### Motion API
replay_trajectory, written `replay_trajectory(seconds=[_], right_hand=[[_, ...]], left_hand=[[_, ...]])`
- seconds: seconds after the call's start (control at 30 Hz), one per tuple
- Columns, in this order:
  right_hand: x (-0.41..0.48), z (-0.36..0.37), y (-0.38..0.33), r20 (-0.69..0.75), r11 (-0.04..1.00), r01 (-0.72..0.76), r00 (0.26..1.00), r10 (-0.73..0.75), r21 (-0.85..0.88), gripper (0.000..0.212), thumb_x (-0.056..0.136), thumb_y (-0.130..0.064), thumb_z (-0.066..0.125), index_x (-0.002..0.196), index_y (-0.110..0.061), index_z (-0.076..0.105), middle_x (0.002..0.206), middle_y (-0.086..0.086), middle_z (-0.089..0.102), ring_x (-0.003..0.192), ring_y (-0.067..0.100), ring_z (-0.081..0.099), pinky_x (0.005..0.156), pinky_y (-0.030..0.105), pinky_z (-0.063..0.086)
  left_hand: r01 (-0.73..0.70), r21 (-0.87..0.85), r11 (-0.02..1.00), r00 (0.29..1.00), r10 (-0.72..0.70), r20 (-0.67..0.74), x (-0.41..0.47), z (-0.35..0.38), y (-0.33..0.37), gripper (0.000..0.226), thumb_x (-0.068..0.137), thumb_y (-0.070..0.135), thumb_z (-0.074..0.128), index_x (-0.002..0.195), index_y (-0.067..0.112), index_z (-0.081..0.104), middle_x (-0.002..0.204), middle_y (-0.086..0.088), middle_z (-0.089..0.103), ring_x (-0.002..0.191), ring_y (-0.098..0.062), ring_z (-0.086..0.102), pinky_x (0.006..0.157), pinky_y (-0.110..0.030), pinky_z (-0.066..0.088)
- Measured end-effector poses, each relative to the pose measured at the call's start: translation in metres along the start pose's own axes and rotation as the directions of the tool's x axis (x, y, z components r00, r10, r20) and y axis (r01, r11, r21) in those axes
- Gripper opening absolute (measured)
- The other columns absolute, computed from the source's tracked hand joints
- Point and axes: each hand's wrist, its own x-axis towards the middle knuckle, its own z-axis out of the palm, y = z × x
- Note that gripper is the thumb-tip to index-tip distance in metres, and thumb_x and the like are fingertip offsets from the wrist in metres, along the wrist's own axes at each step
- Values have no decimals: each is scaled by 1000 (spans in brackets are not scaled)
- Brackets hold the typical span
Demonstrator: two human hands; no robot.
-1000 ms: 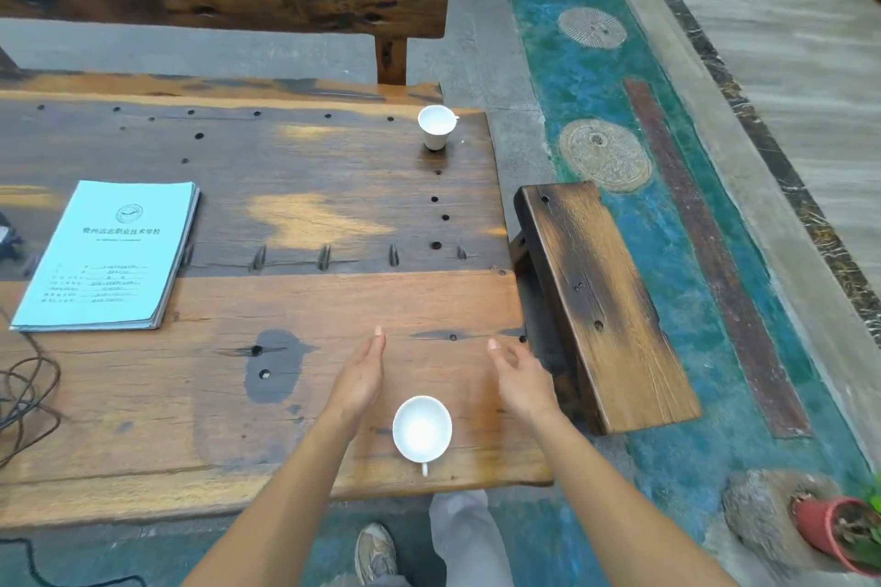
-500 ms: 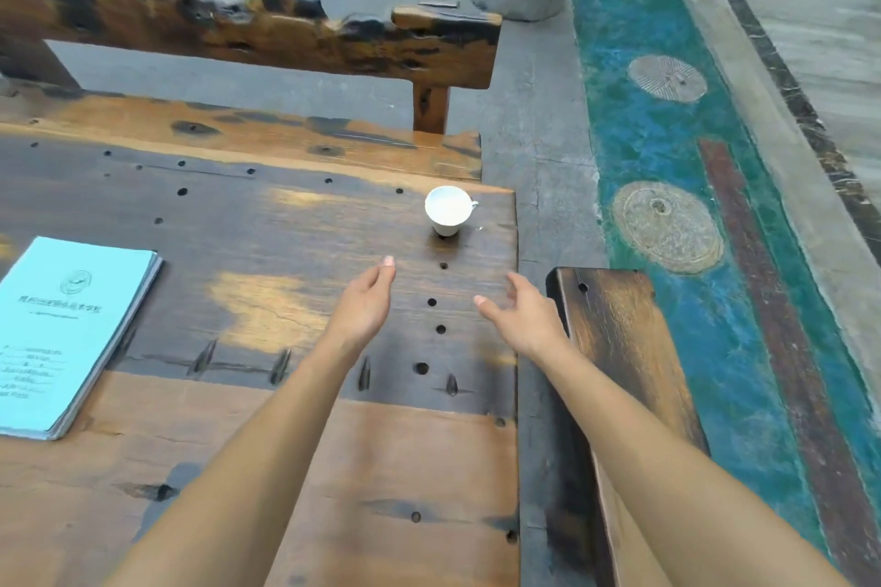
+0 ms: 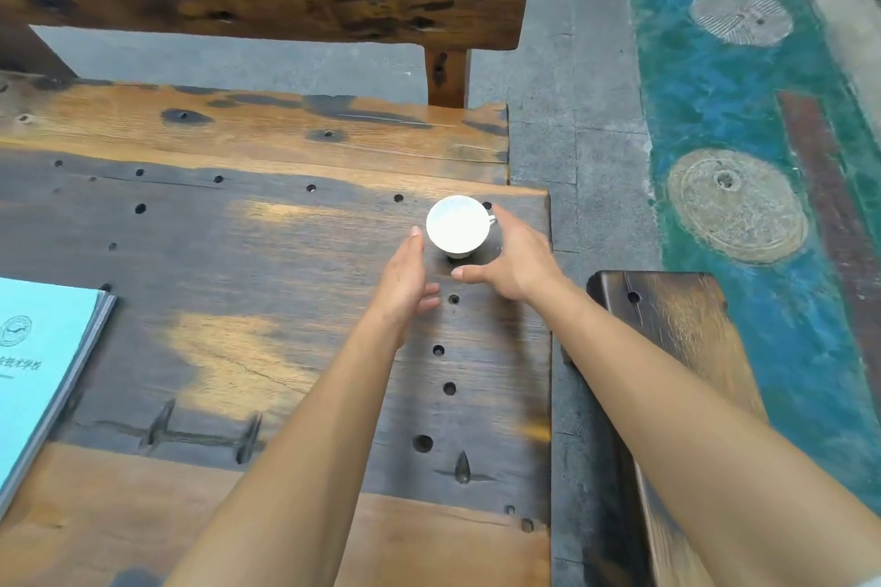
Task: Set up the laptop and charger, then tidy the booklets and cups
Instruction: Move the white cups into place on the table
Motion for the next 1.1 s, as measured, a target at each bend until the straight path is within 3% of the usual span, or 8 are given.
replay_trajectory(seconds=[0.2, 0.33, 0.6, 0.7, 0.77, 0.87, 0.93, 1.1], right_hand=[[38, 6, 2, 21, 984, 111, 994, -109, -138, 122, 63, -38, 94, 160, -20, 22, 167, 8, 22, 157, 27, 8, 126, 46, 17], [43, 10, 1, 33, 970, 175, 984, -172, -167, 106, 70, -31, 89, 156, -22, 28, 157, 2, 40, 144, 32, 38, 113, 48, 37], [22, 28, -4, -60, 987, 112, 991, -119, -112, 84, 70, -31, 87, 140, -16, 45, 131, 12, 64, 124, 38, 55, 90, 38, 46], [4, 35, -6, -74, 988, 125, 989, -131, -88, 85, 69, -31, 86, 141, -18, 44, 129, 13, 66, 122, 39, 57, 84, 37, 44], [-10, 41, -10, -61, 987, 139, 988, -144, -79, 91, 68, -34, 86, 145, -21, 39, 131, 14, 65, 121, 40, 58, 81, 36, 43], [-33, 49, -22, -27, 989, 131, 991, -133, -67, 111, 66, -40, 88, 156, -24, 26, 140, 15, 57, 129, 39, 53, 93, 41, 46], [-51, 55, -32, 3, 996, 80, 997, -80, -26, 121, 63, -46, 88, 159, -29, 16, 143, 16, 50, 133, 38, 48, 100, 45, 45], [-112, 74, -48, 34, 998, 24, 999, -26, 49, 105, 58, -55, 86, 146, -30, 35, 129, 5, 48, 122, 33, 53, 85, 37, 46]], left_hand=[[-8, -81, 997, 1000, 10, 19, 27, 15, -8, 57, 103, 60, 29, 154, 34, 32, 156, 5, 41, 107, -27, 66, 92, -39, 58], [14, -98, 995, 999, -10, 39, 33, 18, -11, 57, 102, 59, 33, 152, 31, 38, 147, 8, 49, 111, -27, 66, 94, -40, 57], [35, -141, 989, 998, -28, 52, 13, 14, -13, 38, 104, 54, 37, 134, 33, 49, 99, 19, 60, 106, -22, 69, 97, -39, 56], [24, -137, 990, 998, -15, 62, -2, 3, -16, 32, 104, 55, 37, 125, 36, 51, 106, 13, 68, 101, -16, 71, 92, -35, 57], [10, -118, 993, 999, -4, 50, -14, -6, -19, 34, 103, 55, 37, 126, 35, 52, 120, 7, 68, 107, -15, 69, 98, -40, 53], [1, -92, 996, 1000, 0, 9, -38, -17, -24, 42, 103, 52, 41, 135, 26, 47, 130, 0, 63, 112, -18, 66, 103, -46, 50], [0, -118, 993, 1000, -3, -27, -56, -26, -28, 46, 102, 50, 45, 137, 21, 42, 131, -6, 61, 113, -22, 66, 94, -40, 55], [9, -187, 982, 999, -16, -35, -104, -54, -40, 42, 103, 48, 45, 134, 21, 46, 120, -3, 65, 108, -21, 68, 85, -38, 60]])
